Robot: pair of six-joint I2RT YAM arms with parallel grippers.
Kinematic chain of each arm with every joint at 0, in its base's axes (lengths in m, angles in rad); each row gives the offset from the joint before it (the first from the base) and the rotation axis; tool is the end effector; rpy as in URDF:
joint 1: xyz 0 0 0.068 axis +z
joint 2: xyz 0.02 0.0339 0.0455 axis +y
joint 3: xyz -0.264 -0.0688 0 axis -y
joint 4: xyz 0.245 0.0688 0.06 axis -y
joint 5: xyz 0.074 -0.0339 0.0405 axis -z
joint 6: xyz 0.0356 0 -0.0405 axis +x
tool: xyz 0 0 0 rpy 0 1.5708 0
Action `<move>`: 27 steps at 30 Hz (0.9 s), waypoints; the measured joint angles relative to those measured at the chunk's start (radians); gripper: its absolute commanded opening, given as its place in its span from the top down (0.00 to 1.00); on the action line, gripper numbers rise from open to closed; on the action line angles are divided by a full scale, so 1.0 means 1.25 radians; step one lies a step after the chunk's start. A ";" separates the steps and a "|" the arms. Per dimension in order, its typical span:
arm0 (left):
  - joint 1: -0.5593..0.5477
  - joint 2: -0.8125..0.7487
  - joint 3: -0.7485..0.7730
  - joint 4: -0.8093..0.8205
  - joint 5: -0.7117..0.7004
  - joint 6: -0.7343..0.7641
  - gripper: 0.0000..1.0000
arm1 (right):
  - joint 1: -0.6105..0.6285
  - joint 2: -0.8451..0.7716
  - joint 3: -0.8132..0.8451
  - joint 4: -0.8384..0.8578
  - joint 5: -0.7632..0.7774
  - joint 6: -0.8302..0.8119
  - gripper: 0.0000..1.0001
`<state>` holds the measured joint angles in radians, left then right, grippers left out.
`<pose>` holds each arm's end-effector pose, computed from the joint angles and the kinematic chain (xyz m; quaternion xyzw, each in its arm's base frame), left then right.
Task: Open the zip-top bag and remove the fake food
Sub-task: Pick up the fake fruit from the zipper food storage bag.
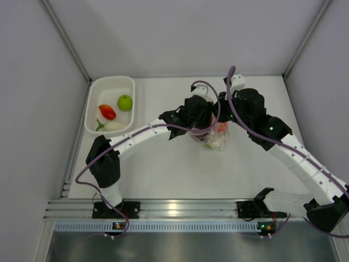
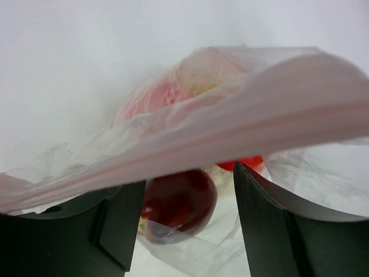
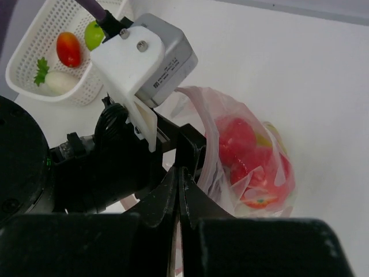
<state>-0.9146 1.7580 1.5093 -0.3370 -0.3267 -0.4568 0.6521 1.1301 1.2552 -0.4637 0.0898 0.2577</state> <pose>0.2599 -0.3188 0.3112 0.1224 0.8642 -0.1845 0.4519 0.1976 0.1469 0.4060 -0.1343 0.8046 0.2207 0.5347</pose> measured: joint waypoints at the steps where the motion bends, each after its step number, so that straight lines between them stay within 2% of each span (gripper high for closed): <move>1: 0.000 0.005 0.006 0.004 -0.003 -0.010 0.35 | 0.000 0.000 0.000 -0.008 0.005 0.001 1.00; 5: 0.000 0.033 0.022 0.013 0.000 -0.032 0.38 | 0.000 0.000 -0.001 -0.028 0.040 0.010 1.00; 10: -0.001 0.060 0.022 0.016 0.003 -0.045 0.38 | 0.000 -0.001 -0.004 -0.043 0.084 0.013 0.99; 14: -0.001 0.061 0.019 0.017 0.003 -0.053 0.42 | 0.000 0.000 -0.004 -0.044 0.103 0.012 0.82; 17: -0.002 0.061 0.016 0.017 0.003 -0.056 0.43 | 0.000 0.007 -0.004 -0.043 0.108 0.013 0.77; 27: 0.006 0.061 0.010 0.016 -0.007 -0.071 0.44 | 0.000 0.048 -0.004 -0.044 0.158 0.012 0.77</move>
<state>-0.9073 1.8339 1.5215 -0.3176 -0.3355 -0.5453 0.6518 1.1896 1.2499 -0.5186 0.2878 0.2726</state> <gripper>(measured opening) 0.565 0.231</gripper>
